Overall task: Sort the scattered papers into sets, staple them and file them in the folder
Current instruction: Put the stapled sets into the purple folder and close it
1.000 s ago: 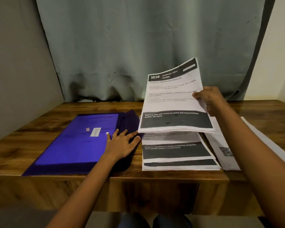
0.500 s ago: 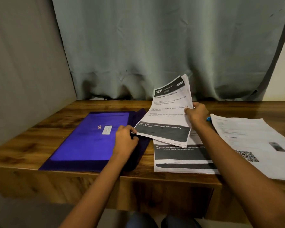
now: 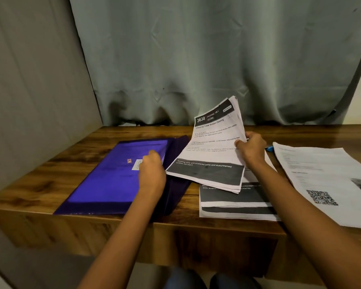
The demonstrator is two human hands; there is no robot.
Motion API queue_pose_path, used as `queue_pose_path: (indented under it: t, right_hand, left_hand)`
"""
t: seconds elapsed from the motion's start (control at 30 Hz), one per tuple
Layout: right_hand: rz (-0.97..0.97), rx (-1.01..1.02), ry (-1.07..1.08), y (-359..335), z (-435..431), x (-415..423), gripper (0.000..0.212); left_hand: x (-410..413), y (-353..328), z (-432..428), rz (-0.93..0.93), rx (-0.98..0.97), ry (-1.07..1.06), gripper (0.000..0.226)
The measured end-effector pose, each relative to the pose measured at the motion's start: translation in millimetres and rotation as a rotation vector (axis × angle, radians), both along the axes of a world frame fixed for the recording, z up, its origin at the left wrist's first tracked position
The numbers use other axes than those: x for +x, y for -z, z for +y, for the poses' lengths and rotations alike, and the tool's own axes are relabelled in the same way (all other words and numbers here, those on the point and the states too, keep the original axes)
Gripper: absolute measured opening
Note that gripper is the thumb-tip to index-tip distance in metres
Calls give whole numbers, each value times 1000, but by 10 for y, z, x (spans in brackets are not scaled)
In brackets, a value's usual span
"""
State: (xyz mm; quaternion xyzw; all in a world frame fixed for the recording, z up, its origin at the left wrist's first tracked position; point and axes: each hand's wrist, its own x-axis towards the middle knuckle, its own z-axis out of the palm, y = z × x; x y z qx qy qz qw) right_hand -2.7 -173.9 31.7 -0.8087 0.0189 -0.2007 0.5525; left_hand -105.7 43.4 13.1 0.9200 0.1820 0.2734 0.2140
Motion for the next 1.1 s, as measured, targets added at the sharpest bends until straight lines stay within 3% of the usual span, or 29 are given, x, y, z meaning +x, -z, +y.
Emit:
queue_pose_path:
  t: [0.13,0.47,0.83,1.1]
  right_hand:
    - [58,70,9,37,38,21,36]
    - [264,248,83,140,141,46,28]
    - [362,237,113,114,88,57,31]
    - [228,197,143,186,252,34,27]
  left_hand:
    - [-1,-20,54,-78,-17,-10,19]
    - [-9,-19,199,-169,-298,11,34]
    - [-26,-11,265,-185,-341,30,29]
    - [-23,2,249,-175,-342,27,31]
